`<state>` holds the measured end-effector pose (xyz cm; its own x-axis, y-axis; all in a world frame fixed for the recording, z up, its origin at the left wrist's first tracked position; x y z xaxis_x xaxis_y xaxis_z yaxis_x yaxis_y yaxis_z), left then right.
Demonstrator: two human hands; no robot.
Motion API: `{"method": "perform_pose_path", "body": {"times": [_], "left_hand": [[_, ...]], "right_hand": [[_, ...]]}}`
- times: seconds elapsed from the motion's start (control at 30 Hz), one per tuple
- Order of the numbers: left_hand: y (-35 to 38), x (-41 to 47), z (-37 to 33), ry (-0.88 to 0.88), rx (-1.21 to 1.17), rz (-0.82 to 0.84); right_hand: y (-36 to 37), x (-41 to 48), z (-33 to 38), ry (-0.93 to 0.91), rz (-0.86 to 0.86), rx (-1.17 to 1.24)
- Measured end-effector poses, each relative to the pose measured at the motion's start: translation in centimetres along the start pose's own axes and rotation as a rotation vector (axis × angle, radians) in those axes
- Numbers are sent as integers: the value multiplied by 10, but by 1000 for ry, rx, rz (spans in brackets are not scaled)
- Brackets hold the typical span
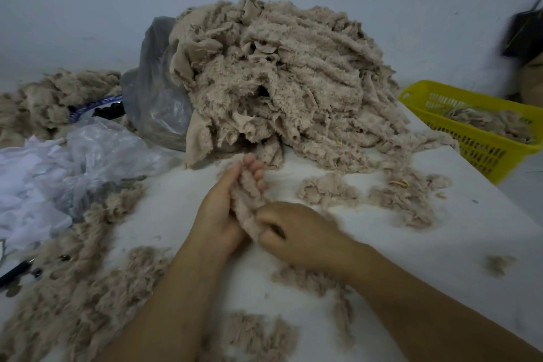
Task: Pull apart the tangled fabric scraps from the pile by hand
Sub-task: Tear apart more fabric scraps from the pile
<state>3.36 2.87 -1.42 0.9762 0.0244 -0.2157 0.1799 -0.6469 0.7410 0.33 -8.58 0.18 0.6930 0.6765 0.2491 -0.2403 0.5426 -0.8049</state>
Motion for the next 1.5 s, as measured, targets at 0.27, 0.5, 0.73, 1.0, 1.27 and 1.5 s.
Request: {"method": "perform_pose_path", "body": {"times": [0.27,0.5,0.73,1.0,1.27,1.5], "left_hand": [[-7,2,-19,100,-190,33],[-10,1,-18,110,-26,-78],[19,-24,6,279,1068,228],[6,-15,2,112,586,90],[-6,-6,-28,134,-44,37],[10,-11,14,44,401,142]], "right_hand": [[-54,-20,-68,536,-618,261],[-61,-30,-79,589,-859,501],[-47,-10,-42,277,-622,415],[-52,-13,-49,333,-634,538],[-63,-19,-62,394,-605,534],[-28,1,-40,235,-193,404]]}}
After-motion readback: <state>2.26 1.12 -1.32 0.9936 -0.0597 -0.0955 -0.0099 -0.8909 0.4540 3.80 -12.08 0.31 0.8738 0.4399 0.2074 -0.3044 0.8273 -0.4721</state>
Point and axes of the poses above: each hand's wrist, its own x-axis towards the middle knuckle, its own y-axis out of the palm, z = x × y, the point moved 4 cm from there along x, towards the middle knuckle
